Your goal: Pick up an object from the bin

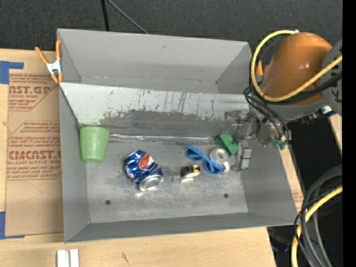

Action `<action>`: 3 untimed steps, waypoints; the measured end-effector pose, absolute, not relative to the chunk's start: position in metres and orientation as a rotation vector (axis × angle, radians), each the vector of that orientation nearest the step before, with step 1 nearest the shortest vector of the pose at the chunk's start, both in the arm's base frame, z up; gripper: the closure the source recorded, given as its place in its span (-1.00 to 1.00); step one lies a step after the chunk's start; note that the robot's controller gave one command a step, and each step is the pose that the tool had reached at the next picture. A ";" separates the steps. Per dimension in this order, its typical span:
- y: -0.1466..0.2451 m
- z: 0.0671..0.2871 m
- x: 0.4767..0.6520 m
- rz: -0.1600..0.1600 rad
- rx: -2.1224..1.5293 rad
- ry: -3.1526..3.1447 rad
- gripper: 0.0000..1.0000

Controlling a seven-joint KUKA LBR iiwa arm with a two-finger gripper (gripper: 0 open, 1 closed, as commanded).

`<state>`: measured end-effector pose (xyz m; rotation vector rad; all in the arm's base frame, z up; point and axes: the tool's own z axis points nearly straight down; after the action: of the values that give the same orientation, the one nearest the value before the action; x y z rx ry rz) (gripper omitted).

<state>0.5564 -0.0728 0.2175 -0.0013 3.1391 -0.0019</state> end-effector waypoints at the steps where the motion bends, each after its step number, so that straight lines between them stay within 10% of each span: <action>1: -0.039 0.091 0.550 0.002 0.504 3.106 -1.00; 2: -0.034 0.070 0.564 0.001 0.848 3.024 -1.00; 3: -0.035 0.070 0.565 -0.002 0.848 3.022 1.00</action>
Offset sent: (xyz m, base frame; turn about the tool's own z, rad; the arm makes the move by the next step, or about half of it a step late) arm -0.0052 0.0313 -0.1228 0.3240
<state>0.5650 -0.0347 0.0704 0.8475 3.0217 -0.0015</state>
